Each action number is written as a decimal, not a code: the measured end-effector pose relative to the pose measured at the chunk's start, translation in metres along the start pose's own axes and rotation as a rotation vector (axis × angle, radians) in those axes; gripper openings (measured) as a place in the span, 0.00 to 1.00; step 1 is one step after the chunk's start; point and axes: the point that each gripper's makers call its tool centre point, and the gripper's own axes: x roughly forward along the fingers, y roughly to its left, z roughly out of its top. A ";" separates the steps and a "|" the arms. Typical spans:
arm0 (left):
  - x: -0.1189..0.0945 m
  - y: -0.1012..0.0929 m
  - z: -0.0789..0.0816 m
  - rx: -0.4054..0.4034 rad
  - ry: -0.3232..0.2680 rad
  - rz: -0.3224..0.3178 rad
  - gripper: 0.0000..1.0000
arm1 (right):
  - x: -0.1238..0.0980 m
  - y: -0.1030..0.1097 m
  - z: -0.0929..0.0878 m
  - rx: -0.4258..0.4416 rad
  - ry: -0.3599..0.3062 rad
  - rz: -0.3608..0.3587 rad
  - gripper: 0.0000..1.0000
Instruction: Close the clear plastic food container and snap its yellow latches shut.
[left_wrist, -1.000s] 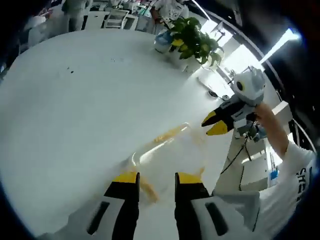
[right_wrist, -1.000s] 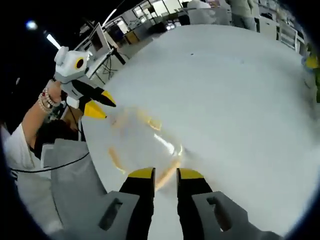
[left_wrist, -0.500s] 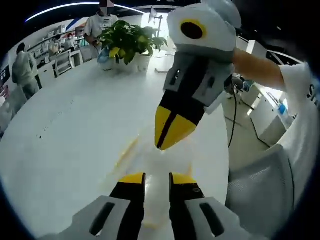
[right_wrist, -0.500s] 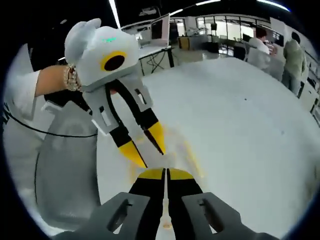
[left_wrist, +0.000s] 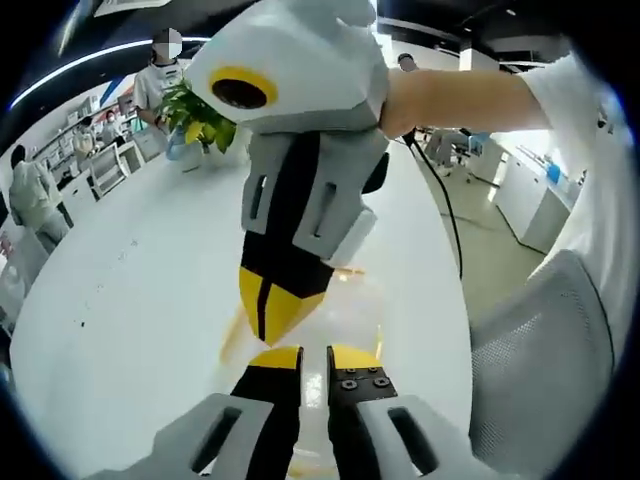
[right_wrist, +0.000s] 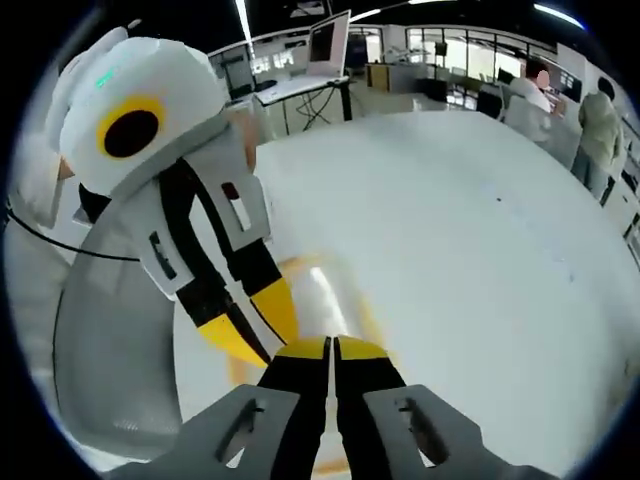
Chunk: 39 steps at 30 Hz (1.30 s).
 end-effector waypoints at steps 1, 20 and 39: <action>0.000 0.000 -0.001 -0.002 0.002 -0.001 0.03 | 0.000 0.000 0.000 -0.001 0.001 0.000 0.01; 0.003 -0.018 -0.008 0.117 0.029 -0.007 0.24 | 0.004 -0.012 -0.001 0.059 0.000 0.010 0.27; 0.009 -0.024 -0.016 0.274 0.068 0.058 0.38 | 0.015 -0.015 -0.013 0.045 0.152 0.142 0.30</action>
